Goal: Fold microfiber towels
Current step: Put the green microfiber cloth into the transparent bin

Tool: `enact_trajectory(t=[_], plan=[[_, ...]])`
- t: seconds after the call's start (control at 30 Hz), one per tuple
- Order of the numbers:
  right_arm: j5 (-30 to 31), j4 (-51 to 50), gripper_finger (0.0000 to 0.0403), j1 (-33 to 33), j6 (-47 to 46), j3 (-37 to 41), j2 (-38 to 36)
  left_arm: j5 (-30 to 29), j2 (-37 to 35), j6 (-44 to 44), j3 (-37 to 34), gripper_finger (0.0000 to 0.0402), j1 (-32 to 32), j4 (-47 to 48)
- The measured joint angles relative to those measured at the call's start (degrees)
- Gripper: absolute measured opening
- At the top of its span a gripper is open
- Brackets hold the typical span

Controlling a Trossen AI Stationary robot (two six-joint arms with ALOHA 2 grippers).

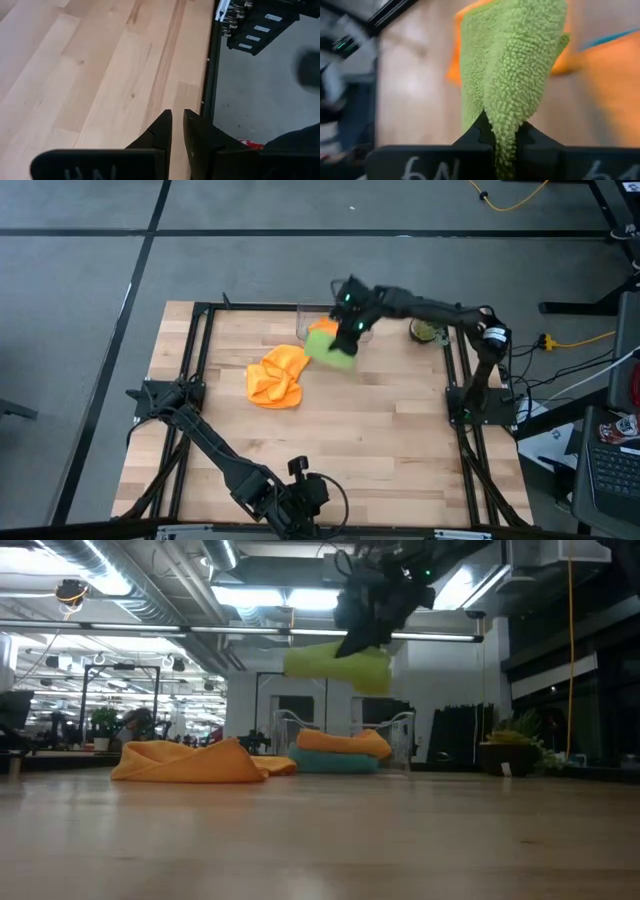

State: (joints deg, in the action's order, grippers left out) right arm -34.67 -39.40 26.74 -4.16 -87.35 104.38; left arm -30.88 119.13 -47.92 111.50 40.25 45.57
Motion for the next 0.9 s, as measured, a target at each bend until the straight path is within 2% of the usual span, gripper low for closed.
enact_trajectory(t=[0.2,0.33,0.43,0.6,0.9], plan=[[2.9,-4.3,0.0012,7.7,8.5,-9.0,3.3,0.1,0.0,-1.5,0.0,0.0039,-1.3,0.1],[5.7,-12.3,0.0012,10.7,16.5,-17.9,8.3,0.1,0.0,-1.5,0.0,0.0039,-2.2,0.6],[8.2,-16.3,0.0012,11.7,21.4,-21.6,11.9,0.1,0.0,-1.5,0.0,0.0039,-2.7,1.9],[7.7,-17.8,0.0012,11.6,26.2,-22.3,15.0,0.3,0.0,-1.8,0.0,0.0039,-2.9,5.4],[9.6,-16.4,0.0012,9.9,30.0,-22.3,18.4,0.6,0.0,-9.5,0.0,0.0039,-2.9,13.1]])
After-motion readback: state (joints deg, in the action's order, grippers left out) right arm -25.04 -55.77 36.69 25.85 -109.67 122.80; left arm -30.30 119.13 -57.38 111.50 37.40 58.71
